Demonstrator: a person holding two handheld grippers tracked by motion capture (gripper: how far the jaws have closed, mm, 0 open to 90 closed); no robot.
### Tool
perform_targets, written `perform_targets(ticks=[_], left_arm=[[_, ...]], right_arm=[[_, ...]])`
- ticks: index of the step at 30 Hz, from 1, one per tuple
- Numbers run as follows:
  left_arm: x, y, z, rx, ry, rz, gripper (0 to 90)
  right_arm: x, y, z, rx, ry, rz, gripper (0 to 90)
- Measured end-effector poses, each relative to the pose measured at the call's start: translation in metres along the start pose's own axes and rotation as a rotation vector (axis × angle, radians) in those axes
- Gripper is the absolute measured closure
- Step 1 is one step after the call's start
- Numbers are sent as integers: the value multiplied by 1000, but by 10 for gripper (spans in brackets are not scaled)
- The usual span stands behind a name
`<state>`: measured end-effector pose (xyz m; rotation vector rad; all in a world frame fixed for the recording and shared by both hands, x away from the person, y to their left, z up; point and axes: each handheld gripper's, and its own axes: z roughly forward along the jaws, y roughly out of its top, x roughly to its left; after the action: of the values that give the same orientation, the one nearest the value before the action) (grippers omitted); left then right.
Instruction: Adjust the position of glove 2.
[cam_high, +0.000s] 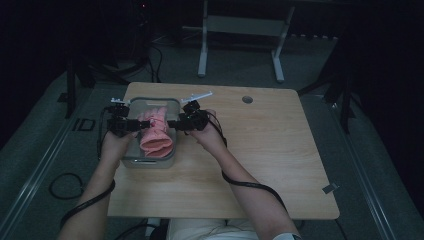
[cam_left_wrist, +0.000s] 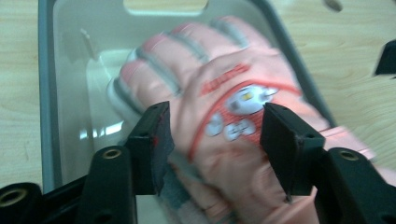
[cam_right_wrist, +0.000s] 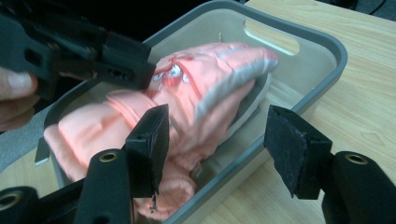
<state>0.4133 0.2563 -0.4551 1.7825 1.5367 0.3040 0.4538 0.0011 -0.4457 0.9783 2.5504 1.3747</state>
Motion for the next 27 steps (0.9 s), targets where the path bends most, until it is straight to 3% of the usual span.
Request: perform_targets(ticks=[4, 11, 14, 16, 19, 22, 24, 27], left_arm=[[-4, 1, -3, -10, -4, 12, 427], [-16, 1, -10, -34, -12, 69, 403], [-23, 1, -15, -44, -43, 112, 310], [-29, 1, -16, -46, -26, 124, 254], [-39, 1, -19, -61, -47, 152, 158], [-51, 0, -22, -90, -73, 193, 123], [-59, -1, -21, -95, -88, 224, 32], [-72, -4, -20, -93, -102, 274, 7]], right_arm=[[2, -2, -2, 3, 9, -17, 400], [3, -4, -7, -9, 9, -30, 384], [1, -5, -10, -18, 13, -25, 359], [1, -5, -10, -19, 15, -21, 331], [0, -8, -12, -15, 33, -31, 276], [-1, -12, -15, -19, 45, -32, 239], [-4, -14, -18, -24, 46, -35, 218], [-8, -19, -23, -21, 36, -45, 196]])
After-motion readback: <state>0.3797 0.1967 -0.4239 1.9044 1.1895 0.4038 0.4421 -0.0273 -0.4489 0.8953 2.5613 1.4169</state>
